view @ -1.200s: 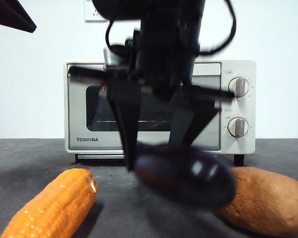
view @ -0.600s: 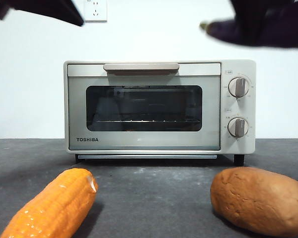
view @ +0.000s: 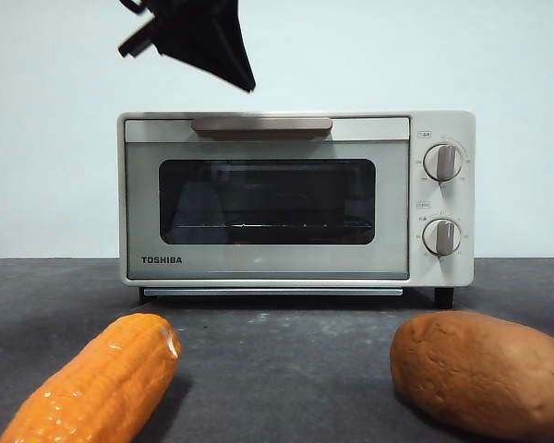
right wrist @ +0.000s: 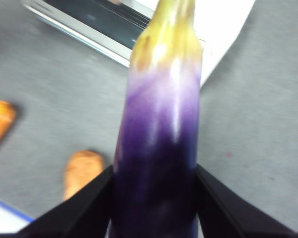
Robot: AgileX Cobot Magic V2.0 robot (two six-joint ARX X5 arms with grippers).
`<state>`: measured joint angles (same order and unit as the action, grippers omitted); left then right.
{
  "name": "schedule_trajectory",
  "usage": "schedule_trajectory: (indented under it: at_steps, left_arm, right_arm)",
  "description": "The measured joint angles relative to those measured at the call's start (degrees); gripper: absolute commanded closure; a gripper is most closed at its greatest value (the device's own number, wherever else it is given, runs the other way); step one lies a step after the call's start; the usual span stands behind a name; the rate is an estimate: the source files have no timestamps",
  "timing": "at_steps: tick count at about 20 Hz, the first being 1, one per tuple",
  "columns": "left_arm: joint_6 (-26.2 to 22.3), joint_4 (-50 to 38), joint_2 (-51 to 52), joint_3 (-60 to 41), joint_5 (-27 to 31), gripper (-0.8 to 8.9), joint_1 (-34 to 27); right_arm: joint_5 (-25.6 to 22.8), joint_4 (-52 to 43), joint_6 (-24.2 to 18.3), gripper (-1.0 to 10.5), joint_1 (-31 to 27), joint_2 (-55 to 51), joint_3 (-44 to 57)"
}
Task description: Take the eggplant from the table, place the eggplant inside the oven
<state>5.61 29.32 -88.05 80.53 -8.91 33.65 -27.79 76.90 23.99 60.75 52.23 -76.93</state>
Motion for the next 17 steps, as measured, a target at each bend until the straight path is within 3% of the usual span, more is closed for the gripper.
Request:
schedule_trajectory:
  at_steps: [4, 11, 17]
  left_arm:
    - [-2.73, 0.13, -4.33, 2.36, 4.57, 8.08, 0.02]
    - [-3.80, 4.37, -5.14, 4.04, 4.92, 8.08, 1.38]
    - [-3.83, 18.01, -4.61, 4.59, 3.87, 8.08, 6.67]
  right_arm:
    - [1.33, 0.00, -0.02, 7.9, 0.00, -5.09, 0.00]
    - [1.44, 0.02, -0.02, 7.9, 0.00, -8.74, 0.00]
    - [1.49, 0.00, -0.46, 7.9, 0.00, -8.59, 0.00]
